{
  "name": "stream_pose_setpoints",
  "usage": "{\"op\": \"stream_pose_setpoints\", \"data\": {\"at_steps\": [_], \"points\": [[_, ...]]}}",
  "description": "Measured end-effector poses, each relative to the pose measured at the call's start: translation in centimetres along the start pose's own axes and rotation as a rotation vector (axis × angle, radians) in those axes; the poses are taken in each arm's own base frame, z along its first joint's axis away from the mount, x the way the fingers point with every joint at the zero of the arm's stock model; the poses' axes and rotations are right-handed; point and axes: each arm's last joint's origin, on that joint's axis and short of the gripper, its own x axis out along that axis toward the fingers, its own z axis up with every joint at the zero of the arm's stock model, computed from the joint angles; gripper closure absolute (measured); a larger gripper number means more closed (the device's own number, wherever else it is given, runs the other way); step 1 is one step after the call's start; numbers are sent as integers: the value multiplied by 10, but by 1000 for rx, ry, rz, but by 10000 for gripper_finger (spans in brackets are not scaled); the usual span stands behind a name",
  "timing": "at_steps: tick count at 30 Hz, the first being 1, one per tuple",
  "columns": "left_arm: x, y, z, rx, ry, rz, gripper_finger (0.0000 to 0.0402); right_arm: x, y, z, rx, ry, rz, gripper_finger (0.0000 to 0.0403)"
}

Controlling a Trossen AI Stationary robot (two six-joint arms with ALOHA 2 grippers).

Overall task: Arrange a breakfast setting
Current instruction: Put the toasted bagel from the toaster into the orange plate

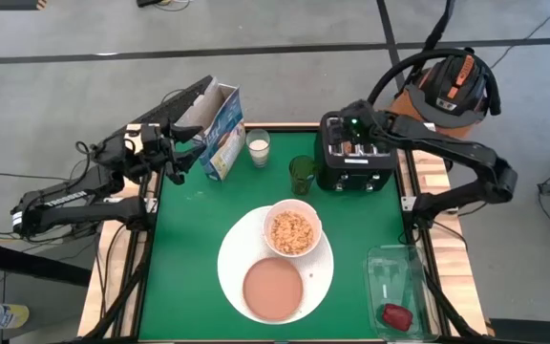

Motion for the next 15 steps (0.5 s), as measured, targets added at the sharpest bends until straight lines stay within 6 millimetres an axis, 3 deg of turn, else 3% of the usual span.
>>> {"op": "stream_pose_setpoints", "data": {"at_steps": [15], "points": [[0, 0, 0, 28, 1, -2, 113, 34, 3, -19, -59, 168, -151, 195]]}}
